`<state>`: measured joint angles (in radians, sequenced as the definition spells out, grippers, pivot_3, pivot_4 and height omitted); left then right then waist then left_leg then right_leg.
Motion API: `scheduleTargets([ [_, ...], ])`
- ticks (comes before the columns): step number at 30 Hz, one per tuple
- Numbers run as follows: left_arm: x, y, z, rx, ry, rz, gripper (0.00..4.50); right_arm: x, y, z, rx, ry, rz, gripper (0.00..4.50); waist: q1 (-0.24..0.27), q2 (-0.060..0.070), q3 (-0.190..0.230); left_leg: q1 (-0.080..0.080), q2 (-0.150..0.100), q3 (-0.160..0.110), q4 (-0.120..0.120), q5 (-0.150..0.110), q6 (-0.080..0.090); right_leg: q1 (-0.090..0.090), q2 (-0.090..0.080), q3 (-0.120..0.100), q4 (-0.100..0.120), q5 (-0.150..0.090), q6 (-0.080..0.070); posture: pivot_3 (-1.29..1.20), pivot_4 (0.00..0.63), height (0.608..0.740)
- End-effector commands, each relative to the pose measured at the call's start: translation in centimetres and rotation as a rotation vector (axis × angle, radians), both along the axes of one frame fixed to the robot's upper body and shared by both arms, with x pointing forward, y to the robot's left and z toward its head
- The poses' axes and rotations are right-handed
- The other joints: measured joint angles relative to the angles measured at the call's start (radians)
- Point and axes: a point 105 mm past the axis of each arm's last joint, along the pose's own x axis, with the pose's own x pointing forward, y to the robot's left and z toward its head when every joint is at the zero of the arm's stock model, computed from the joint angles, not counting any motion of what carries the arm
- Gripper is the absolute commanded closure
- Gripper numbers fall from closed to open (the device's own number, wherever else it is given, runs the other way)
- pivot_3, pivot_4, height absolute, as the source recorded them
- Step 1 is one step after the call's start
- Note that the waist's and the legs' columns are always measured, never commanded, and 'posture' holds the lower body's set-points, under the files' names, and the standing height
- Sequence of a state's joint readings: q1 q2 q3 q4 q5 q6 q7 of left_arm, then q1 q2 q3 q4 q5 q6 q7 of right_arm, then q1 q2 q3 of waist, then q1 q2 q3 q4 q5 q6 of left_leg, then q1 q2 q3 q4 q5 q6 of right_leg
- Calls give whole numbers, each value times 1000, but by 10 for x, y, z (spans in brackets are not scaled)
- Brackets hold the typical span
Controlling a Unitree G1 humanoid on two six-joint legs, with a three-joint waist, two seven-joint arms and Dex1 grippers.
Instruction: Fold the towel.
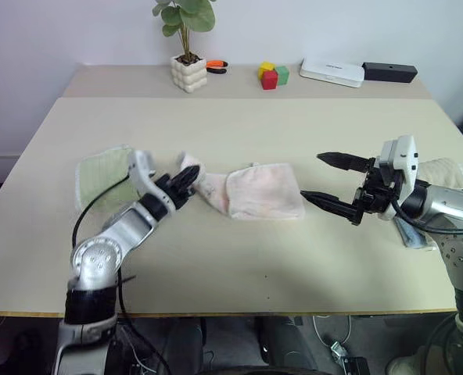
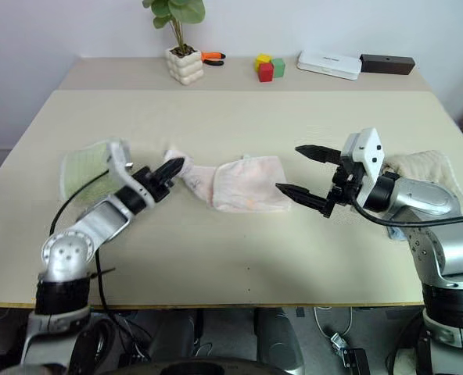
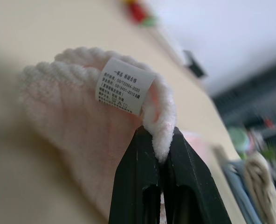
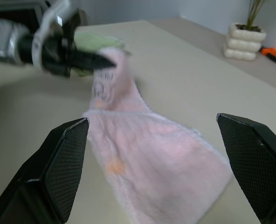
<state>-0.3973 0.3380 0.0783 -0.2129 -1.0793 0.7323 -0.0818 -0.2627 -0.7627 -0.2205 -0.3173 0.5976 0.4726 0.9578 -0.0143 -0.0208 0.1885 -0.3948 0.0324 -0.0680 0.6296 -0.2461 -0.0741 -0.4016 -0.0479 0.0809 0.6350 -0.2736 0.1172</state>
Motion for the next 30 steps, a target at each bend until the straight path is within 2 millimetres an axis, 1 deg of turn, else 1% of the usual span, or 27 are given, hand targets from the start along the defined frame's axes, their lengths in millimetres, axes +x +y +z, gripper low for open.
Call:
scheduleTargets([
  [1, -3, -38, 10, 146, -159, -158, 4428, 5, -3, 10, 17, -52, -28, 0, 1, 0, 0, 0, 0, 0, 0, 0, 0, 0, 0, 0, 0, 0, 0, 0, 150, 740],
  [4, -5, -71, 14, 148, -209, -299, 4428, 12, -11, 9, -5, -68, -73, 0, 1, 0, 0, -1, 0, 0, 0, 0, 0, 0, 0, 0, -2, 1, 1, 0, 150, 740],
  [5, -6, -77, 13, 154, -216, -323, 4428, 13, -13, 9, -11, -72, -84, 0, 1, 0, 0, -1, 0, 0, 0, 0, 0, 0, 0, 0, -2, 1, 1, 0, 150, 740],
  [7, -16, -96, 6, 193, -237, -439, 4428, 13, -16, 12, -12, -73, -91, 0, 0, 0, 0, -2, 0, 0, 0, 0, 0, 0, 0, 0, -2, 1, 1, 0, 150, 740],
  [9, -18, -114, -7, 249, -270, -507, 4428, 14, -23, 15, -16, -79, -118, 0, -1, 1, 0, -2, 0, 0, -1, 0, 0, -1, 0, 0, -2, 1, 2, 0, 150, 740],
  [12, -23, -133, -14, 263, -291, -586, 4428, 13, -30, 14, -28, -79, -144, 0, 0, 1, 0, -2, 0, 0, -1, 0, 0, -1, 0, 0, -2, 1, 2, 0, 150, 740],
  [15, -23, -144, -19, 262, -287, -614, 4428, 10, -35, 16, -36, -81, -160, 0, 0, 1, 1, -3, 0, 0, 0, 0, 1, -1, 0, 0, -3, 1, 2, 0, 150, 740],
  [17, -22, -152, -31, 301, -264, -622, 4428, 9, -38, 19, -35, -89, -181, 0, 1, 1, 1, -2, 0, 0, 0, 0, 1, -1, 0, 0, -3, 1, 2, 0, 150, 740],
  [18, -21, -154, -36, 321, -262, -620, 4428, 9, -39, 20, -33, -93, -188, 0, 1, 1, 0, -3, 0, 0, 0, 0, 1, -1, 0, 0, -3, 1, 2, 0, 150, 740],
  [21, -18, -159, -46, 310, -215, -634, 4428, 9, -38, 21, -29, -105, -202, 0, -1, 1, 0, -3, 0, 0, 0, 0, 1, -1, 0, 0, -3, 2, 3, 0, 150, 740],
  [23, -20, -163, -48, 305, -216, -662, 4428, 12, -38, 23, -29, -128, -225, 0, -1, 1, 0, -3, 0, 0, 0, 0, 1, -1, 0, 0, -3, 2, 3, 0, 150, 740],
  [24, -22, -164, -48, 297, -218, -681, 3877, 14, -39, 24, -20, -131, -235, 0, -1, 1, 0, -3, 0, 0, 0, 0, 1, -1, 0, 0, -3, 2, 3, 0, 150, 740],
  [25, -26, -167, -47, 284, -217, -702, 3560, 14, -38, 24, -9, -129, -238, 0, -1, 1, 0, -3, 0, 0, 0, 0, 1, -1, 0, 0, -3, 2, 3, 0, 150, 740],
  [29, -32, -171, -51, 299, -223, -726, 1583, 16, -35, 26, 3, -139, -236, 0, 0, 1, 0, -3, 0, 0, 0, 0, 1, -1, 0, 0, -3, 2, 3, 0, 150, 740],
  [30, -38, -170, -52, 308, -228, -760, 1074, 17, -35, 28, 7, -147, -243, 0, 0, 1, 0, -3, 0, 0, 0, 0, 1, -1, 0, 0, -3, 2, 3, 0, 150, 740],
])
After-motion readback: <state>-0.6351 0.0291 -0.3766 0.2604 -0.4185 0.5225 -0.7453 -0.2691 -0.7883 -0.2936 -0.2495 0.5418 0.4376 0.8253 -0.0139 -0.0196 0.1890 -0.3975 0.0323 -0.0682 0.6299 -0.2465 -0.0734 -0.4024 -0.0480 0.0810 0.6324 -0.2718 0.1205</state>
